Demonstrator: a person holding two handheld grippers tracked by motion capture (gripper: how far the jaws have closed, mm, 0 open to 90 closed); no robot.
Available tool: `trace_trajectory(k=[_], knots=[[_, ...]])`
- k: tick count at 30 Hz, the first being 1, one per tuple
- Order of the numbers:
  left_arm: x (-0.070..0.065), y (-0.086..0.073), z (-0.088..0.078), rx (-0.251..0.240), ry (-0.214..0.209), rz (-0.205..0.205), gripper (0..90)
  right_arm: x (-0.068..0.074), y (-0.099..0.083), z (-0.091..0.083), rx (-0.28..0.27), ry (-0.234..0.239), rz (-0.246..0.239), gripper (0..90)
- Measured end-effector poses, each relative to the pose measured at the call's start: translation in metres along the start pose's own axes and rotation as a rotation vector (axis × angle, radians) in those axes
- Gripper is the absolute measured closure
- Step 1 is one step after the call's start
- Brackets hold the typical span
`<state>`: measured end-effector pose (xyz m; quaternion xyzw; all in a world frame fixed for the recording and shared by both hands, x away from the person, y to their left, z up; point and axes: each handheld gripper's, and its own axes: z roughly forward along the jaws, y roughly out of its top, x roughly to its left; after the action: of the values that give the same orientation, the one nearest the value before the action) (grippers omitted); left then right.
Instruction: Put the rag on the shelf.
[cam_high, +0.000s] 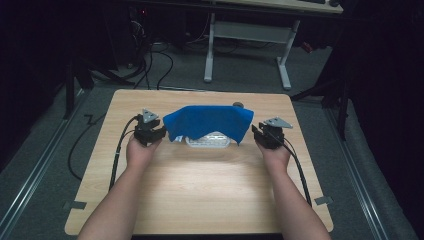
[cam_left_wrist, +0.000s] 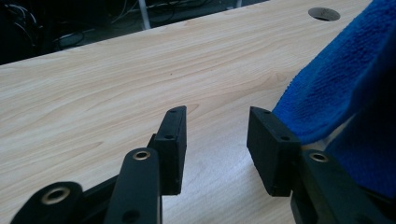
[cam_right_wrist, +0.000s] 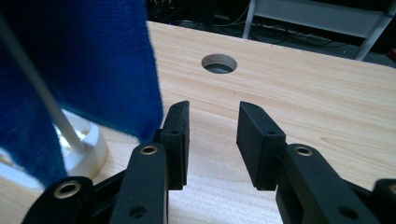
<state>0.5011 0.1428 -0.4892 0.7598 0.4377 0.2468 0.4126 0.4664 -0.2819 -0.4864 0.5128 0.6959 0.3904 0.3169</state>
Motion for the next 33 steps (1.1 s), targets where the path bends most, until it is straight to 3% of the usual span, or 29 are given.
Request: trace_trajectory(k=[4, 9, 19, 25, 33], knots=[[0.001, -0.007, -0.01, -0.013, 0.003, -0.009, 57.5, 0.001, -0.003, -0.007, -0.022, -0.001, -0.008, 65.7], [-0.001, -0.015, -0.021, -0.014, 0.005, -0.018, 56.8, -0.001, -0.009, -0.017, -0.006, -0.007, -0.018, 65.6], [-0.014, -0.032, -0.043, -0.014, 0.024, -0.004, 54.5, 0.004, -0.024, -0.044, -0.026, 0.011, -0.039, 66.1], [-0.025, -0.04, -0.059, -0.009, 0.002, 0.006, 53.9, 0.01, -0.031, -0.062, -0.05, 0.01, -0.058, 65.7], [-0.052, -0.06, -0.079, 0.02, -0.056, 0.037, 52.3, 0.024, -0.049, -0.09, -0.038, 0.019, -0.083, 61.8]])
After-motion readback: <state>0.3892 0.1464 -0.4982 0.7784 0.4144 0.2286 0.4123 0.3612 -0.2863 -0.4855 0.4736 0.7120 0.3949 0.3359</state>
